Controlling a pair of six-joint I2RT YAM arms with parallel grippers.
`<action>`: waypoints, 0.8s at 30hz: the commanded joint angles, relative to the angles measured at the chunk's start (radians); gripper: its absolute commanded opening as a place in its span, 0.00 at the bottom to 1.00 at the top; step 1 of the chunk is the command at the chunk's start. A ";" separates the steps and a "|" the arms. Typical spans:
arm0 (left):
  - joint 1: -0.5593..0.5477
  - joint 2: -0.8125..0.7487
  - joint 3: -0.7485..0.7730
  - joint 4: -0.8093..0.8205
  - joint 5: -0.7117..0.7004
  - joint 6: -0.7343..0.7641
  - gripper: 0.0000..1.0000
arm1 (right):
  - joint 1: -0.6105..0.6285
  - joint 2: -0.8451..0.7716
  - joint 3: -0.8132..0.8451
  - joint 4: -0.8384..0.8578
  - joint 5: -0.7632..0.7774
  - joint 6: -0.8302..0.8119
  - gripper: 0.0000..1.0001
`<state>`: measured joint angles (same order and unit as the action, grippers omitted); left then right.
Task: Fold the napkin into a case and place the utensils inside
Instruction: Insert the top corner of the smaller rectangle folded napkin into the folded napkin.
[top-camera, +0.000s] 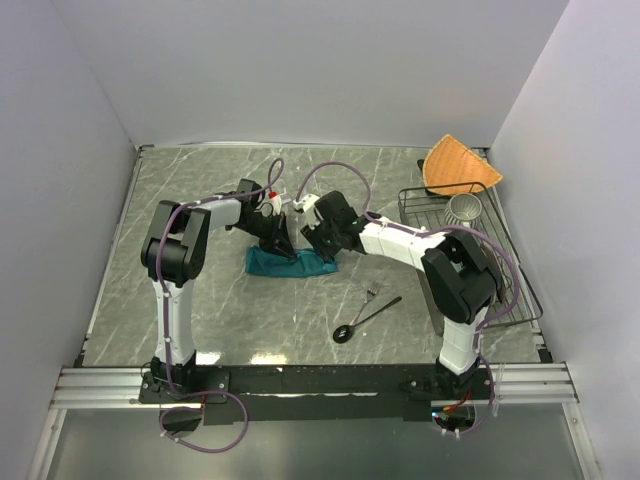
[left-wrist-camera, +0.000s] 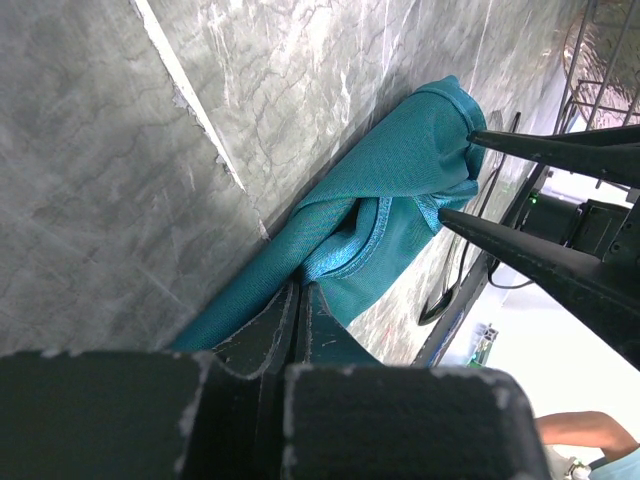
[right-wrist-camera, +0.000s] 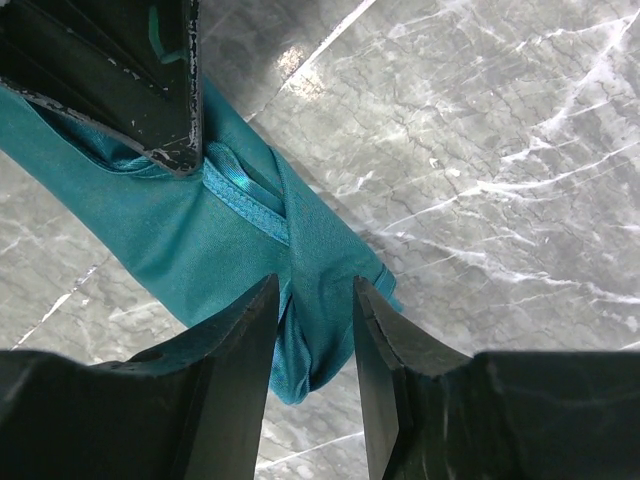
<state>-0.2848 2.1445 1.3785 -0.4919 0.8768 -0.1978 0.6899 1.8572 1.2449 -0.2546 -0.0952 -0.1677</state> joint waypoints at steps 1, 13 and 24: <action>-0.007 0.040 -0.016 0.021 -0.064 0.012 0.01 | 0.016 0.019 0.031 0.015 0.049 -0.026 0.44; 0.001 0.037 -0.030 0.036 -0.068 -0.002 0.01 | 0.086 0.060 0.011 0.078 0.236 -0.099 0.41; 0.013 0.040 -0.038 0.038 -0.075 -0.011 0.01 | 0.164 0.059 -0.061 0.202 0.456 -0.231 0.32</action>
<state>-0.2771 2.1445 1.3632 -0.4675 0.8898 -0.2268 0.8261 1.9194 1.2167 -0.1417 0.2470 -0.3252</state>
